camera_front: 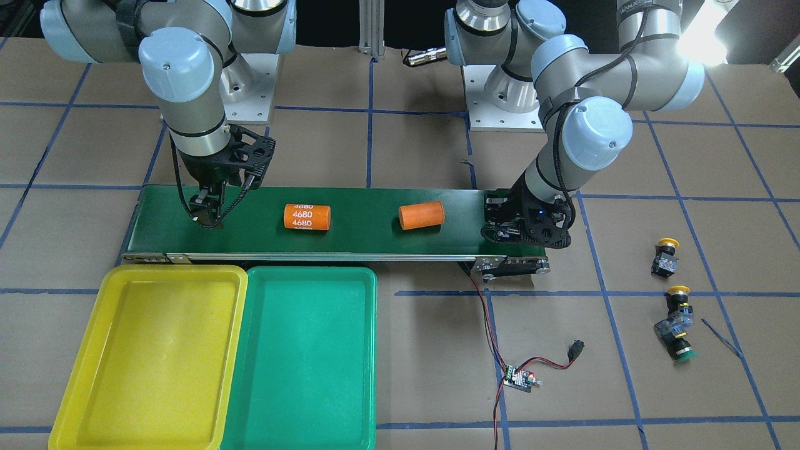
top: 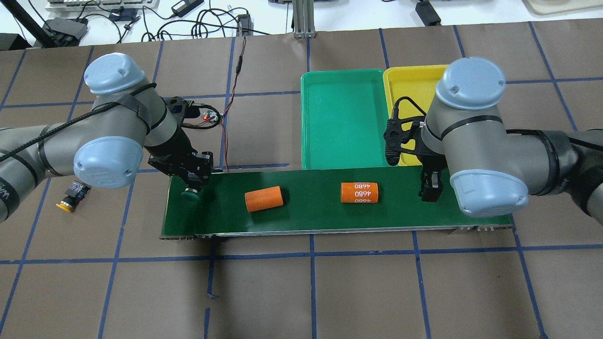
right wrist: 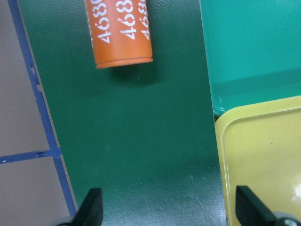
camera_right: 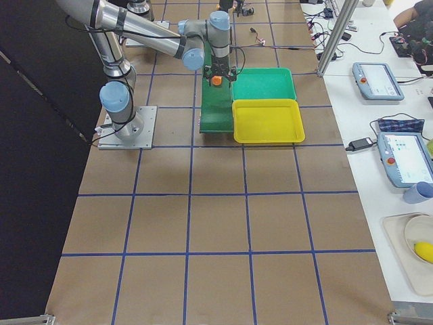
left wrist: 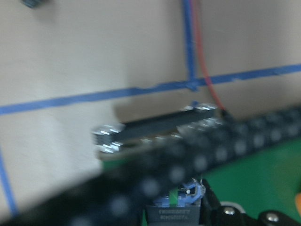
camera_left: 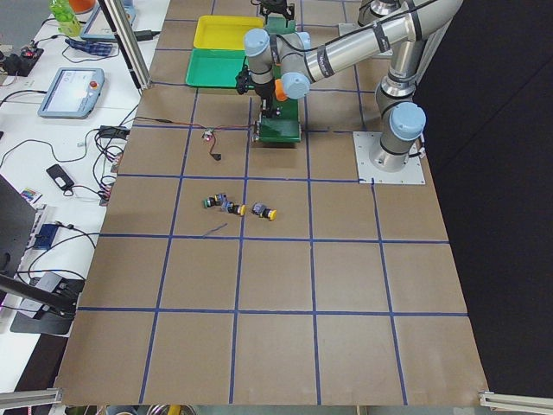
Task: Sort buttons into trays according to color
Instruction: 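Place the black push-button on the conveyor with the left gripper, then grasp another black push-button from the pile with the left gripper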
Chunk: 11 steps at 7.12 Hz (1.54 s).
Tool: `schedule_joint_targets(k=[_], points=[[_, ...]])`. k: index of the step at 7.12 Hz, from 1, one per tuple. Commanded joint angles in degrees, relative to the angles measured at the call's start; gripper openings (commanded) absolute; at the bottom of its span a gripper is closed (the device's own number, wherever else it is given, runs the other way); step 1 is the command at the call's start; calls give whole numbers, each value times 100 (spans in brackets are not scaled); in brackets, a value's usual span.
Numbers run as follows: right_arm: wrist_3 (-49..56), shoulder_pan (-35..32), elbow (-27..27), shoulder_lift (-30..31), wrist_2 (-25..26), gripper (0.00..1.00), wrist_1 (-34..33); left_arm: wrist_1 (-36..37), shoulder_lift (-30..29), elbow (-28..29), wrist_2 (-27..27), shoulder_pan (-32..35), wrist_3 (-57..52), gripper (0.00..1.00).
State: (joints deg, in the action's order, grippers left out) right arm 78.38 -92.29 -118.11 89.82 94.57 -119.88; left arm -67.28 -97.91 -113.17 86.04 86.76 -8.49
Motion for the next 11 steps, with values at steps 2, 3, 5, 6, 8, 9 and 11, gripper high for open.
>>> schedule_joint_targets(k=[2, 3, 5, 6, 8, 9, 11], points=[[-6, 0, -19, 0, 0, 100, 0, 479, -185, -126, -35, 157, 331, 92], [-6, 0, -19, 0, 0, 100, 0, 375, 33, -108, 9, 236, 322, 100], [2, 0, -10, -8, 0, 100, 0, 164, 88, 179, 27, 44, 322, 100], [-6, 0, -19, 0, 0, 100, 0, -168, -130, 660, 131, -287, 156, 100], [-7, 0, -19, 0, 0, 100, 0, -128, -822, 1409, 343, -1253, -948, 100], [-6, 0, -19, 0, 0, 100, 0, -119, -1209, 1917, 343, -1492, -1179, 100], [2, 0, 25, 0, 0, 100, -9, -119, -1886, 2718, 256, -2150, -2020, 100]])
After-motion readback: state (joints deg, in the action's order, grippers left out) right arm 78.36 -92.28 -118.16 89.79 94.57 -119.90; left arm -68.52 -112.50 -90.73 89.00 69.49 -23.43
